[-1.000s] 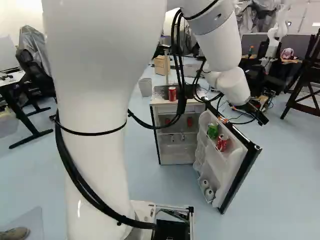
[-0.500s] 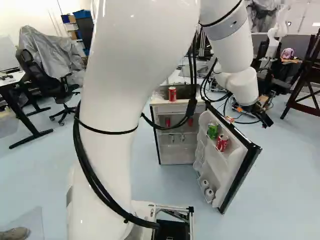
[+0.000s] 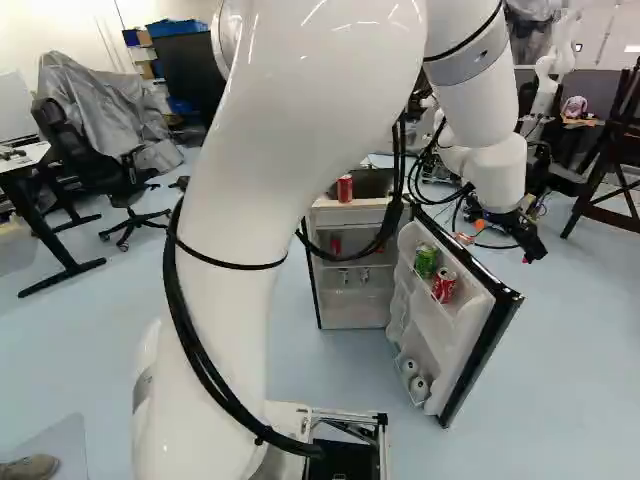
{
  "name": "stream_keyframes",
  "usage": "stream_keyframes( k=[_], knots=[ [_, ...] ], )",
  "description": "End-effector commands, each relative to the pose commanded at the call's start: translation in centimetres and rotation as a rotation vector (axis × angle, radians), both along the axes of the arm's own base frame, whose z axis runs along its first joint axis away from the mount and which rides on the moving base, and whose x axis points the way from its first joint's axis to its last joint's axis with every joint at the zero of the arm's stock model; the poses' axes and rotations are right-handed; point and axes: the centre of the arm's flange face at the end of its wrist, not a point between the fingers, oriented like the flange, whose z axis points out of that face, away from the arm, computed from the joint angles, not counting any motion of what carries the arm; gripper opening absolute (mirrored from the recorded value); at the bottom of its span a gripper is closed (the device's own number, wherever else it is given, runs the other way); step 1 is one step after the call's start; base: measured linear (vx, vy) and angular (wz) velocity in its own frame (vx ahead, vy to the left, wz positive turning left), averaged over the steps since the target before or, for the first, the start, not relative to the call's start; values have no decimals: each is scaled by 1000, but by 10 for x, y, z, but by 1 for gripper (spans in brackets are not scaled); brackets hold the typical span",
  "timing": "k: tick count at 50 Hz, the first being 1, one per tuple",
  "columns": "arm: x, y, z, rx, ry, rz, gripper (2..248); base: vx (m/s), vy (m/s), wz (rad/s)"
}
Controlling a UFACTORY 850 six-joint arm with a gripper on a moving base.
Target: Grab a drink from the fridge
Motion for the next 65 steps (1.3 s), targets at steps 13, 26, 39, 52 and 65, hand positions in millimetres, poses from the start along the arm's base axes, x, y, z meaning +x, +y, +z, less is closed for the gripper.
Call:
stream_keyframes(
  k=[13,26,39,52,65],
  knots=[
    [-2,4,-3,57,34,8,247,0,0,0],
    [-3,8,-5,99,60,15,247,0,0,0],
    [0,9,-7,125,75,22,247,0,0,0],
    [5,5,-8,124,74,26,247,0,0,0],
    [14,-8,-24,131,80,24,247,0,0,0]
  ],
)
